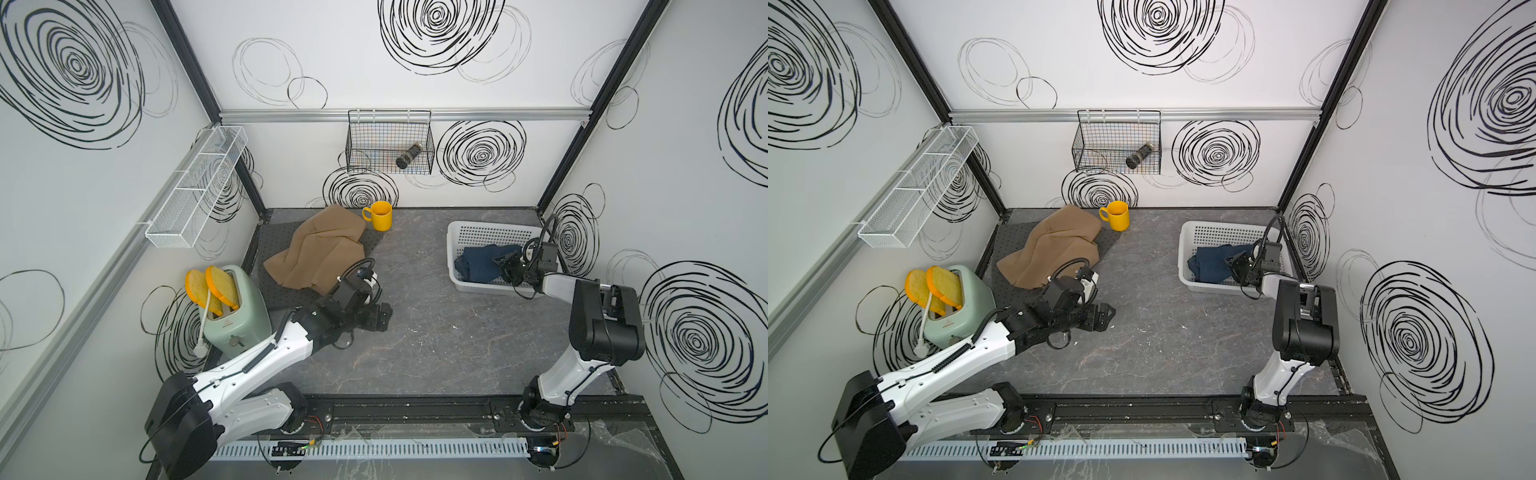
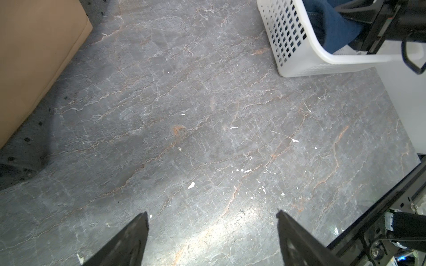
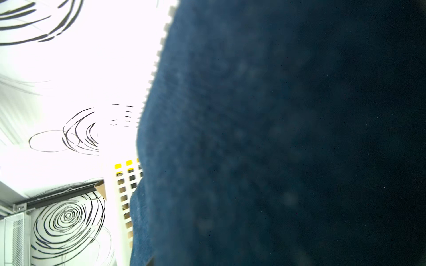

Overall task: Roll up the skirts
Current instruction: Place the skirt in the basket.

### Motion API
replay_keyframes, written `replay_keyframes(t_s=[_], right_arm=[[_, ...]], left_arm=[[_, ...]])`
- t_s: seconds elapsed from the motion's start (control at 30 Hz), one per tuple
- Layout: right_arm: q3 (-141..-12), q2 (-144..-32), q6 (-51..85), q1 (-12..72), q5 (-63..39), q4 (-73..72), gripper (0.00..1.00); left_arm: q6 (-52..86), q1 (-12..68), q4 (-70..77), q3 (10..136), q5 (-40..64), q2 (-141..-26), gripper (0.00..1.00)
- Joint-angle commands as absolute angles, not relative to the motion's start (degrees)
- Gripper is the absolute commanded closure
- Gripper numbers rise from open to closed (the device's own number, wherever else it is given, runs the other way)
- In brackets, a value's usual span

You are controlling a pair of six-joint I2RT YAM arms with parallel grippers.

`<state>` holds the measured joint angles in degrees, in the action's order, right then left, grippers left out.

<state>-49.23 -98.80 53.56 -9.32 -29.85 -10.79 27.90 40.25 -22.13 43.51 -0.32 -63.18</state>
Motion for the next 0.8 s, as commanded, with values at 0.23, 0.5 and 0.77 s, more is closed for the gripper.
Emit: replay_keyframes(t_s=[0.23, 0.5, 0.77], right_arm=[[-56.3, -94.3, 48.6, -7.7, -20.3, 2.9, 0.36], [-56.5, -89.5, 47.2, -7.0, -15.1, 11.8, 0.13], [-57.4, -81.3, 44.4, -7.7, -9.8, 19.9, 0.2]], left_arm=[[27.4, 40.3, -20.7, 43.3, -1.4, -61.7, 0.1], [27.4, 40.0, -20.7, 43.2, -1.5, -61.5, 0.1], [27.5, 39.6, -20.8, 43.2, -1.5, -61.5, 0.09]])
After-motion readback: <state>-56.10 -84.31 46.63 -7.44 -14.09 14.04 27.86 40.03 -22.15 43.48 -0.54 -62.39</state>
